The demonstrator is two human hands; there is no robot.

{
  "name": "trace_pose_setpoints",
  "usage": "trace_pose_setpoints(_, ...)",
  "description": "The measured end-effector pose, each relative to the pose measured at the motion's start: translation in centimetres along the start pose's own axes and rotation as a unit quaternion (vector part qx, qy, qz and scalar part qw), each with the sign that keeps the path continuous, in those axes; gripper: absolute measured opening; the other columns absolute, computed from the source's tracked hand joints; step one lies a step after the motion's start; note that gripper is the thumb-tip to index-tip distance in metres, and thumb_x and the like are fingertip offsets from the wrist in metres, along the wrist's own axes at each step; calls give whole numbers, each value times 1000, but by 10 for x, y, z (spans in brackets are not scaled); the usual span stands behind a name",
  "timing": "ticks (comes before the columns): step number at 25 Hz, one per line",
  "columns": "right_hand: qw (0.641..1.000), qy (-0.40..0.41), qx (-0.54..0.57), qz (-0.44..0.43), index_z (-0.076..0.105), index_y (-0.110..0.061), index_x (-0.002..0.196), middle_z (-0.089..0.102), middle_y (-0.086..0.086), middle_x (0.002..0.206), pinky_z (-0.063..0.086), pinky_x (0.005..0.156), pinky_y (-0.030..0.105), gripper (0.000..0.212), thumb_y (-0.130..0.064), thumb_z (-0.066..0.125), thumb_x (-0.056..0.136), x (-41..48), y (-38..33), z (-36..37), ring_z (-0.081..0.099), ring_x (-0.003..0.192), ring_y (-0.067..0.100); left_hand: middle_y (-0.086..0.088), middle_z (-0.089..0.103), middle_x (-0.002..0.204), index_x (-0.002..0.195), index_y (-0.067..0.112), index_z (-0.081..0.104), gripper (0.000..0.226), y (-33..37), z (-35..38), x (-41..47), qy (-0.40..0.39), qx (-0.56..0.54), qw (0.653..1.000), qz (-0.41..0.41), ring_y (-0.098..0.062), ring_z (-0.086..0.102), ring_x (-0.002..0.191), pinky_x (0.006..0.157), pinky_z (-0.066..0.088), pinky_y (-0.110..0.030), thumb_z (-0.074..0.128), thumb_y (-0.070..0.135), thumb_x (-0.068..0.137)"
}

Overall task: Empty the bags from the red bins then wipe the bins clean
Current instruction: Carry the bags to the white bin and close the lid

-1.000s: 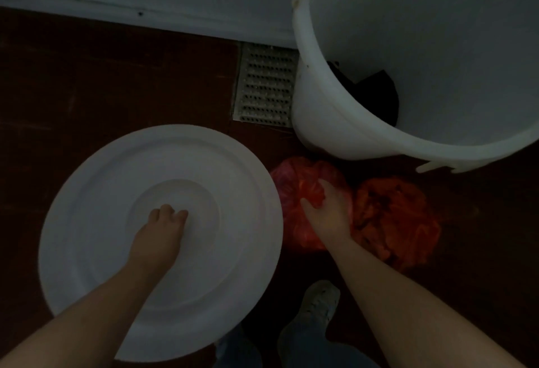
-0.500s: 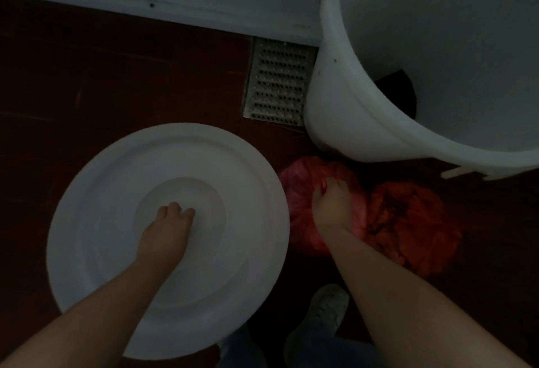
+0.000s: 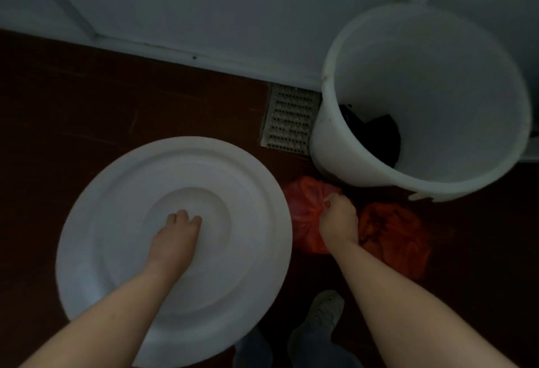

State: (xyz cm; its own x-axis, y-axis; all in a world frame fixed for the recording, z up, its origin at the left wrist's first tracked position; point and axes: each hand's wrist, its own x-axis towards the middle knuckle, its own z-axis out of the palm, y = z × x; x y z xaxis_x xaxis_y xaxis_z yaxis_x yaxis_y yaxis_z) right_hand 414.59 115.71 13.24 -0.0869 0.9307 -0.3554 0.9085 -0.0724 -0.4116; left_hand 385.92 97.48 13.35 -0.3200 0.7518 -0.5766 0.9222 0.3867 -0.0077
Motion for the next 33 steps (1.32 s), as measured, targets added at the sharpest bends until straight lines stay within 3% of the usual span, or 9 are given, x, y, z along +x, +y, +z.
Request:
trace_pose_setpoints(4,1000,7,10,-6,67,-6,96,63,16,107,50,86,40,20,-6,47,95,-27,-68,-58,61,99,36,-12,49,119,133,19,53,38,-32,-62,-48,11,6,999,-39,-33,47,116,83,52,-43,48,11,96)
trace_pose_setpoints(7,999,26,26,-14,68,-12,94,67,14,104,52,88,39,17,-12,51,93,-36,-117,-98,62,100,36,-12,47,121,134,21,50,39,-56,-103,-76,10,-6,998,-64,-32,44,120,87,50,-43,46,12,97)
trace_pose_setpoints(10,998,44,39,-19,65,-14,88,68,13,101,51,83,37,16,-7,51,90,-39,-167,-142,63,98,35,-15,47,120,135,18,53,40,-82,-140,-95,38,-36,995,-85,-35,43,120,87,49,-46,47,11,96)
trace_pose_setpoints(14,994,84,54,-43,67,-7,94,67,17,104,42,76,31,13,-7,54,93,-28,-215,-202,62,99,36,-15,45,126,138,20,50,39,-95,-191,-106,52,-53,991,-111,-35,41,125,92,46,-44,46,16,99)
trace_pose_setpoints(18,989,125,72,-30,69,-4,96,69,20,104,48,82,35,14,-8,57,92,-21,-231,-259,63,101,37,-14,43,128,136,22,50,37,-81,-239,-109,78,-65,988,-113,-33,41,125,91,45,-43,43,19,100)
trace_pose_setpoints(24,981,158,98,-60,69,0,94,70,20,102,46,83,34,15,-8,57,92,-13,-239,-347,63,101,37,-17,45,120,127,18,55,32,-44,-309,-106,121,-65,986,-98,-38,46,114,82,48,-45,48,15,97)
trace_pose_setpoints(33,977,179,105,-45,70,-5,93,71,17,103,41,76,28,11,-11,61,93,39,-186,-450,64,102,34,-13,41,119,125,18,51,28,64,-373,-80,119,-39,991,-55,-34,41,118,79,46,-45,44,13,98)
